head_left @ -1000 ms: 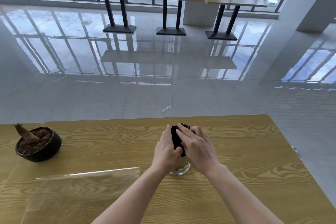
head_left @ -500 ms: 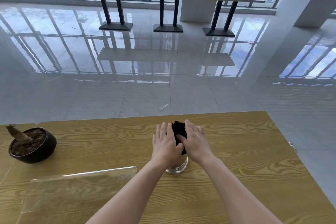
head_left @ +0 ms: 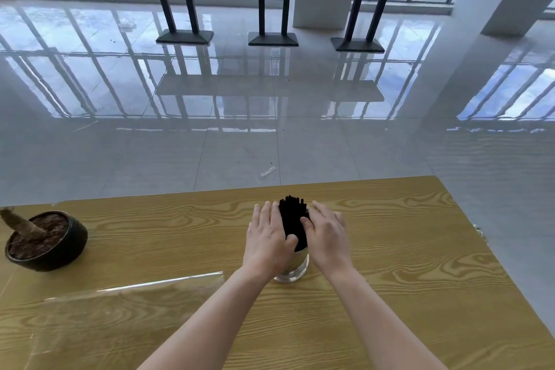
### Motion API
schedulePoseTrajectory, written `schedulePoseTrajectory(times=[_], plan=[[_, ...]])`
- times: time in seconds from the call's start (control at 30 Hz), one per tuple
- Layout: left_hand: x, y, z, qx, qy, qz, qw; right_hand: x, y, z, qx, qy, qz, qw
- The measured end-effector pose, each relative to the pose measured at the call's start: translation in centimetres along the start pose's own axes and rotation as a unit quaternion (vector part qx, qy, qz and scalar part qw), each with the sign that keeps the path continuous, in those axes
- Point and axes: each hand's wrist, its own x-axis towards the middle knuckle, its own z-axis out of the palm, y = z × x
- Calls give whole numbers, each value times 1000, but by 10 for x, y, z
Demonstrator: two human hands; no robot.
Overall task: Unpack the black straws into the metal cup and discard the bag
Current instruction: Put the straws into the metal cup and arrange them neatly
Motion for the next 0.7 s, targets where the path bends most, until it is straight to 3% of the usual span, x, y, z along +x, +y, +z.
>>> schedulePoseTrajectory(times=[0.27, 0.5, 0.7], plan=[[-1, -13, -4, -4, 1, -15, 1000, 14, -3, -2, 34, -14, -1, 999], [2, -2, 0, 10, -4, -6, 1000, 10, -15, 2, -86, 23, -72, 993], [-1, -7, -1, 4, 8, -12, 1000, 11, -3, 6, -86, -44, -56, 994]])
